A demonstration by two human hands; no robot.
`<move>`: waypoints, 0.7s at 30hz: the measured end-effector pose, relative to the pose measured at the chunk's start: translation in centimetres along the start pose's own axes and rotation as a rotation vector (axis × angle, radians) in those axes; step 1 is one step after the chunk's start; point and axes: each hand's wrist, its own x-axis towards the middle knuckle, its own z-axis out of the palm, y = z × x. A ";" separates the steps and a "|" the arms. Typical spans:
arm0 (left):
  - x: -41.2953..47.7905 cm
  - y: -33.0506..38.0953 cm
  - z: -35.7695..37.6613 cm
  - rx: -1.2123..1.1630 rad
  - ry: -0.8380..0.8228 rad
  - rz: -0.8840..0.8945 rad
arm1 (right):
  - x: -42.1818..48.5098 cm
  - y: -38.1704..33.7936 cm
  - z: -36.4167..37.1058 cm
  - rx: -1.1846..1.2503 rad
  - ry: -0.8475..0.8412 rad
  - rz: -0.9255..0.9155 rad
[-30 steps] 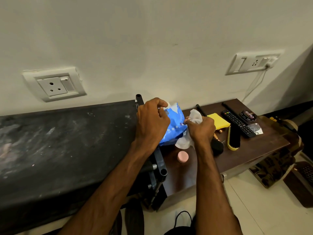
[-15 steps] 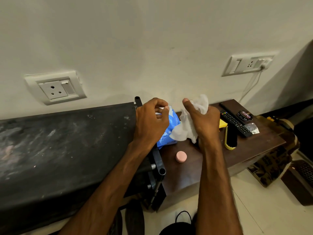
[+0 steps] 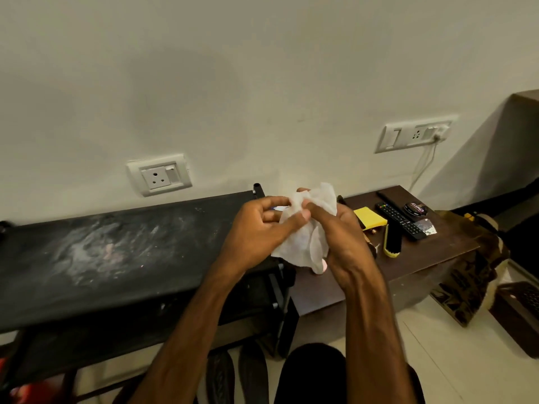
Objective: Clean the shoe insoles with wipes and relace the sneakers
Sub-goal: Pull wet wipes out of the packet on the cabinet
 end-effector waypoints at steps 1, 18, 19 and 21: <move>-1.1 0.1 -0.4 0.041 0.013 0.007 | -0.9 0.1 0.1 0.006 -0.008 0.008; -15.2 -0.4 -8.6 0.054 0.060 -0.176 | -11.0 2.5 1.2 -0.015 -0.145 0.150; -15.7 -0.6 -9.0 0.081 -0.048 -0.194 | -11.4 2.4 1.4 -0.030 -0.148 0.134; -16.4 -0.9 -9.0 0.126 -0.194 -0.202 | -12.0 2.4 1.7 -0.071 -0.170 0.105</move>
